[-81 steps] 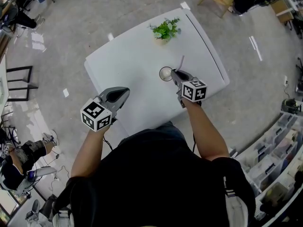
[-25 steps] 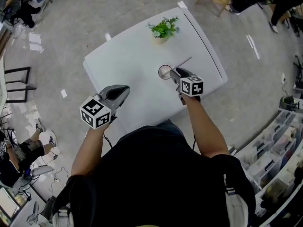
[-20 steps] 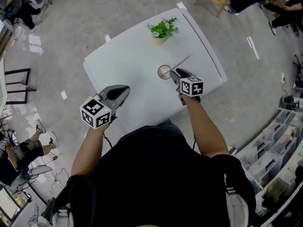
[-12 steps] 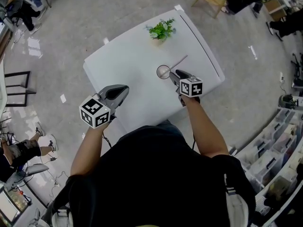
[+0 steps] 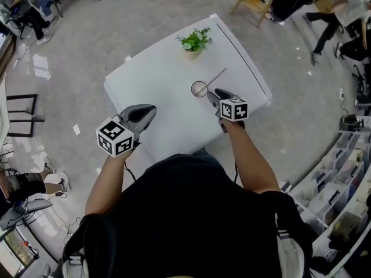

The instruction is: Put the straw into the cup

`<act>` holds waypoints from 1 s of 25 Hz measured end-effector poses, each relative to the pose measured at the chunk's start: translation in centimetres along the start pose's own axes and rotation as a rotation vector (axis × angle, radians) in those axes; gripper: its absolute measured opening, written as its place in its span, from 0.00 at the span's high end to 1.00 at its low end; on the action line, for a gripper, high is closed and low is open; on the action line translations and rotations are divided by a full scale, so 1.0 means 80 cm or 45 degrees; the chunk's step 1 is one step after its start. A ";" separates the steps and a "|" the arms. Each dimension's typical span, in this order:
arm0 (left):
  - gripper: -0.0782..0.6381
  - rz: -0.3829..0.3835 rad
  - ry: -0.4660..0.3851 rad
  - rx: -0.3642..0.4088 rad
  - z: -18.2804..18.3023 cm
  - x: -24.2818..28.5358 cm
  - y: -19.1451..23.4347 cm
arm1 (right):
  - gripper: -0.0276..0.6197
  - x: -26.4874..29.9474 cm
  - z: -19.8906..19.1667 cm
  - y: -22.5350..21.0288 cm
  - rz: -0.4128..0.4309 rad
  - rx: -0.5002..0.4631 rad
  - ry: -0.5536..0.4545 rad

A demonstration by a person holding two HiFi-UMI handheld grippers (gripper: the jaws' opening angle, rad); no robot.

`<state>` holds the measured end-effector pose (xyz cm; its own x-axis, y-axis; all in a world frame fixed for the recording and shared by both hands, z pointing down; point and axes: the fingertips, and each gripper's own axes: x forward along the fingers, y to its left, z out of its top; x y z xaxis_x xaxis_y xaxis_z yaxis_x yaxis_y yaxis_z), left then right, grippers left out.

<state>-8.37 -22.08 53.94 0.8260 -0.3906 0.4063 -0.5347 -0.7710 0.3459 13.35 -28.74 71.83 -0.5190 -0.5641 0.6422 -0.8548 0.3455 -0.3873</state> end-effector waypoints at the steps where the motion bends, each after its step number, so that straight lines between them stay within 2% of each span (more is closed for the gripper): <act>1: 0.89 -0.001 -0.002 0.005 0.001 -0.002 -0.001 | 0.67 -0.003 0.001 0.001 -0.004 -0.001 -0.004; 25: 0.89 -0.056 -0.067 0.115 0.026 -0.030 -0.047 | 0.68 -0.088 -0.007 0.026 -0.065 -0.024 -0.096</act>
<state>-7.95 -19.30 49.89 0.8580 -0.3791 0.3467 -0.4813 -0.8292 0.2842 15.25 -23.66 66.85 -0.4740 -0.6361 0.6089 -0.8804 0.3284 -0.3423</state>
